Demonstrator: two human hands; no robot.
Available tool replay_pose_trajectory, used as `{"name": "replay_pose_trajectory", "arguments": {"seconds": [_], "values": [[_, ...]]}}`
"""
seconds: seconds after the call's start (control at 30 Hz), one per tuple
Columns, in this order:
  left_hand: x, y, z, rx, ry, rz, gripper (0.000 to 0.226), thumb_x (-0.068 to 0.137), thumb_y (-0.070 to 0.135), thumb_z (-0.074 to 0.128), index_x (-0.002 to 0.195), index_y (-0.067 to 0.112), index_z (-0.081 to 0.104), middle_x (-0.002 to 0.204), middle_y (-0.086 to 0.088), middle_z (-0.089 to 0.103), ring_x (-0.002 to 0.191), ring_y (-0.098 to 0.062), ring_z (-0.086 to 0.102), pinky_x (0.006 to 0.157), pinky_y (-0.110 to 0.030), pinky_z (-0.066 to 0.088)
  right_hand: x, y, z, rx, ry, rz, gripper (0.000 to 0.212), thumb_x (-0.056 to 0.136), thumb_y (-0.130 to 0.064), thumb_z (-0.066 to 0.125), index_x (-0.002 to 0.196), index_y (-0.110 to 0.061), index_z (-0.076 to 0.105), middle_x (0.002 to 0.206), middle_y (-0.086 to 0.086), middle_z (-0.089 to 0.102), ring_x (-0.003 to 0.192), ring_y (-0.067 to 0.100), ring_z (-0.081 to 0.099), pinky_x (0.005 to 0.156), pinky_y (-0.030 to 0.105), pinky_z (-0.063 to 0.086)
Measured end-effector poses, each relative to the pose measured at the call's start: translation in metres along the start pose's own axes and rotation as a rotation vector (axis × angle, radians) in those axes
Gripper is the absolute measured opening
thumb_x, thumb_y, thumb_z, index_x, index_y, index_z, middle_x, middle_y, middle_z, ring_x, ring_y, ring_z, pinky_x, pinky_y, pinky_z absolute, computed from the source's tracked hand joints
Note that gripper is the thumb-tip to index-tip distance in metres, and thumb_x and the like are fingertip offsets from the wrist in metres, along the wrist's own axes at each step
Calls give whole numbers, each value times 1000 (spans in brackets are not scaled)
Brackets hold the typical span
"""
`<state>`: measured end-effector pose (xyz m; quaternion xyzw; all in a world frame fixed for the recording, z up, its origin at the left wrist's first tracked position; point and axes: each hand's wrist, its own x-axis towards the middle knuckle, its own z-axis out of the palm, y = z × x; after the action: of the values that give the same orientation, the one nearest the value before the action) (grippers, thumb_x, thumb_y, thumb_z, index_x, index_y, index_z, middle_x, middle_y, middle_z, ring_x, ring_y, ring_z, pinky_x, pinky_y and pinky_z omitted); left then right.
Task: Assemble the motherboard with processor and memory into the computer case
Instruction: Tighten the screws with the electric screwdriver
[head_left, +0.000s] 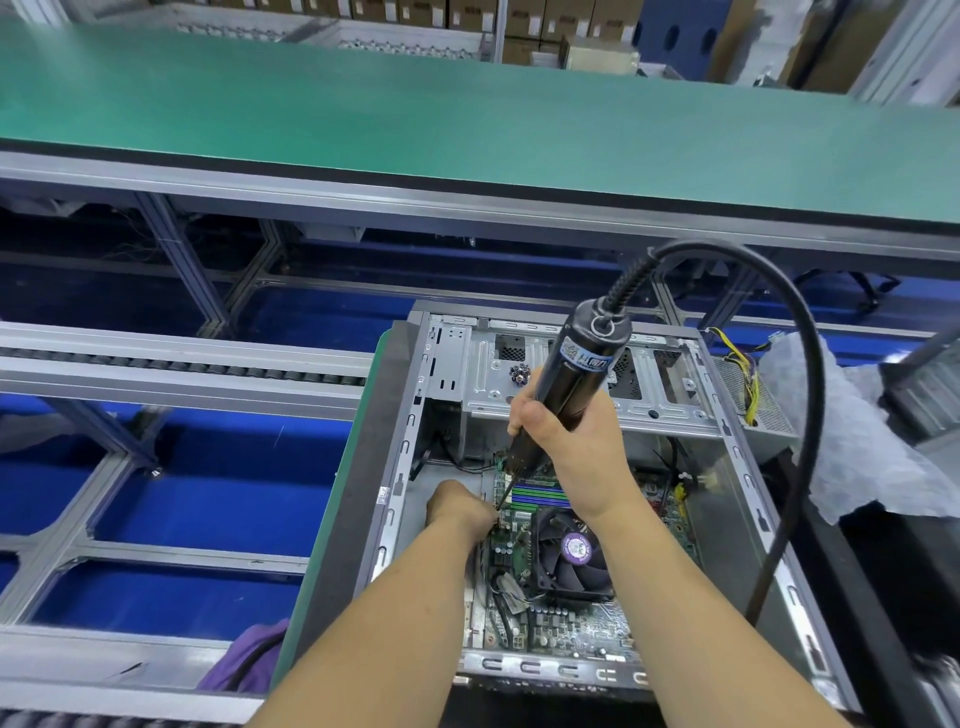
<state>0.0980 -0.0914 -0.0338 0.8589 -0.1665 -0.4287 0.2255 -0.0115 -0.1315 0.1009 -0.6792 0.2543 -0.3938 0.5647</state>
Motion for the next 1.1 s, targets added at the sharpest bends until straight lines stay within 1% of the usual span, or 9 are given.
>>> {"name": "replay_pose_trajectory", "arguments": {"seconds": [0.07, 0.17, 0.23, 0.4, 0.47, 0.57, 0.73, 0.93, 1.1], "values": [[-1, 1, -1, 26, 12, 2, 34, 95, 21, 65, 117, -2, 54, 120, -16, 64, 113, -26, 61, 77, -26, 48, 0, 0, -1, -2, 7, 17, 79, 69, -66, 76, 87, 8, 57, 79, 30, 57, 72, 29, 57, 70, 33, 51], [-1, 3, -1, 25, -11, -13, 28, 98, 20, 59, 114, -1, 52, 120, -14, 62, 116, -27, 59, 78, -25, 47, 2, -1, -1, -12, 19, 37, 74, 70, -63, 77, 90, 6, 60, 82, 23, 66, 81, 38, 64, 77, 43, 55], [-3, 3, -3, 61, 11, 2, 23, 96, 21, 62, 102, 3, 50, 107, -11, 61, 109, -26, 62, 72, -25, 45, 3, -1, -2, -20, 32, 33, 66, 73, -57, 75, 90, 5, 58, 78, 19, 66, 78, 33, 64, 78, 41, 55], [-4, 1, -4, 102, 52, 11, 27, 92, 25, 67, 94, 6, 48, 95, -9, 59, 84, -24, 57, 69, -26, 46, 4, 2, 4, -15, 11, 9, 76, 73, -56, 72, 88, 15, 52, 79, 37, 53, 75, 42, 55, 71, 44, 50], [-5, 1, -4, 116, 63, 23, 26, 91, 25, 67, 85, 9, 48, 95, -9, 60, 84, -25, 58, 67, -27, 46, 3, 3, 6, -24, 8, 11, 77, 71, -58, 72, 90, 14, 52, 80, 37, 53, 74, 43, 55, 69, 42, 49], [-5, 1, -3, 129, 75, 31, 31, 90, 23, 65, 74, 12, 41, 84, -5, 54, 89, -25, 63, 65, -27, 46, 4, 4, 9, -39, -3, 10, 80, 70, -62, 73, 91, 12, 52, 80, 37, 52, 74, 45, 55, 68, 51, 48], [-7, 1, -4, 115, 50, 31, 21, 90, 22, 65, 87, 9, 48, 86, -6, 56, 83, -25, 59, 65, -27, 47, 8, 5, 12, -20, -41, 29, 78, 71, -59, 74, 89, 13, 49, 76, 37, 49, 70, 46, 52, 68, 59, 47], [-6, 1, -4, 100, 37, 19, 21, 90, 21, 66, 97, 7, 51, 97, -10, 63, 83, -26, 60, 66, -28, 48, 14, 8, 14, -21, -71, 24, 87, 70, -71, 71, 82, 13, 49, 73, 35, 51, 68, 40, 53, 68, 56, 46], [-7, 2, -4, 113, 48, 11, 19, 90, 20, 64, 93, 8, 49, 80, -3, 52, 83, -24, 58, 67, -26, 46, 15, 8, 16, -10, -88, 10, 95, 66, -84, 67, 75, 10, 54, 66, 25, 57, 62, 27, 55, 65, 52, 48]]}}
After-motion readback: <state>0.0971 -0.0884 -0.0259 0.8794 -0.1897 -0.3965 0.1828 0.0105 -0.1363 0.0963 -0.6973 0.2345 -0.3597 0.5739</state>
